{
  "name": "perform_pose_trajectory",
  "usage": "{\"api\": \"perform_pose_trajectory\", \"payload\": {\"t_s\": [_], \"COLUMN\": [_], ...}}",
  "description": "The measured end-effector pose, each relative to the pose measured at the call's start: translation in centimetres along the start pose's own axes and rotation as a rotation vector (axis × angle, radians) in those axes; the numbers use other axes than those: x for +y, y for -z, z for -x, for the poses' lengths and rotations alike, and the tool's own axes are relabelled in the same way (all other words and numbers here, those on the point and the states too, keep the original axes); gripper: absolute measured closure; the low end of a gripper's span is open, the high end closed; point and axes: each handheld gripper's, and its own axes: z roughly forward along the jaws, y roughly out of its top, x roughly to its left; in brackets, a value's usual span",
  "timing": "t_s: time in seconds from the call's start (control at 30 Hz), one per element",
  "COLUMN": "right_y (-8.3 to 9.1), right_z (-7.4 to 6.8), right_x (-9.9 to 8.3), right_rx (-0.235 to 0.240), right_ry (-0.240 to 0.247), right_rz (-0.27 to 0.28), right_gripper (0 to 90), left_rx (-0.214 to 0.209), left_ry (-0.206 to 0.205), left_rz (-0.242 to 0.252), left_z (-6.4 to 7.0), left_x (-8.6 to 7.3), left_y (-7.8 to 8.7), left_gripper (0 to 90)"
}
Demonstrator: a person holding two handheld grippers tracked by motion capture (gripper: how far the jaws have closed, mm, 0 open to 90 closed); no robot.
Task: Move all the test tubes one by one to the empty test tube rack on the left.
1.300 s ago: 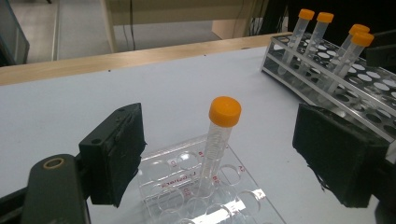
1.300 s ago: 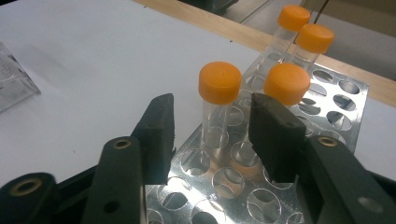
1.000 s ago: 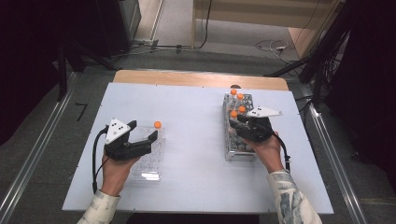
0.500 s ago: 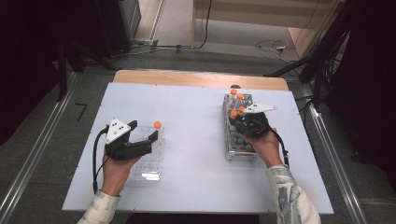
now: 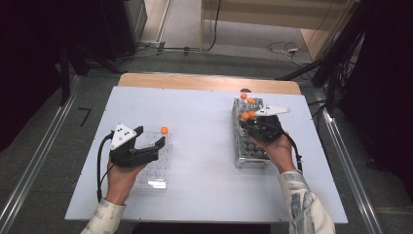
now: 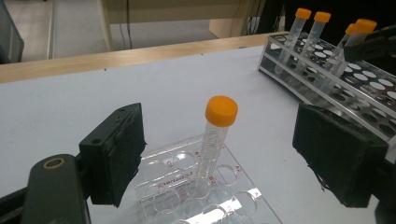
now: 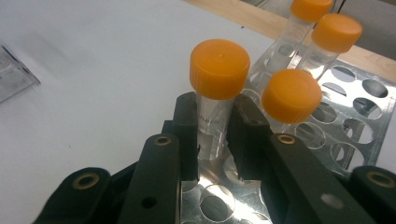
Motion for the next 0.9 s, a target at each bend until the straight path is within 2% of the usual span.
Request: {"api": "perform_pose_trajectory", "payload": {"t_s": [0.53, 0.73, 0.9], "right_y": [2.5, 3.8, 4.0], "right_z": [-0.8, -1.8, -3.1], "right_x": [1.8, 2.5, 2.6], "right_rx": [-0.018, 0.007, 0.044], "right_ry": [0.037, 0.061, 0.076], "right_rz": [0.087, 0.127, 0.128], "right_gripper": [72.2, 72.2, 72.3], "left_rx": [-0.005, -0.008, -0.017], "left_ry": [0.002, 0.000, -0.008], "left_rz": [-0.001, 0.000, 0.001], "left_z": [0.0, 0.1, 0.4], "left_x": [0.0, 0.1, 0.1], "left_y": [-0.2, -0.1, -0.1], "left_gripper": [16.1, 16.0, 16.0]}}
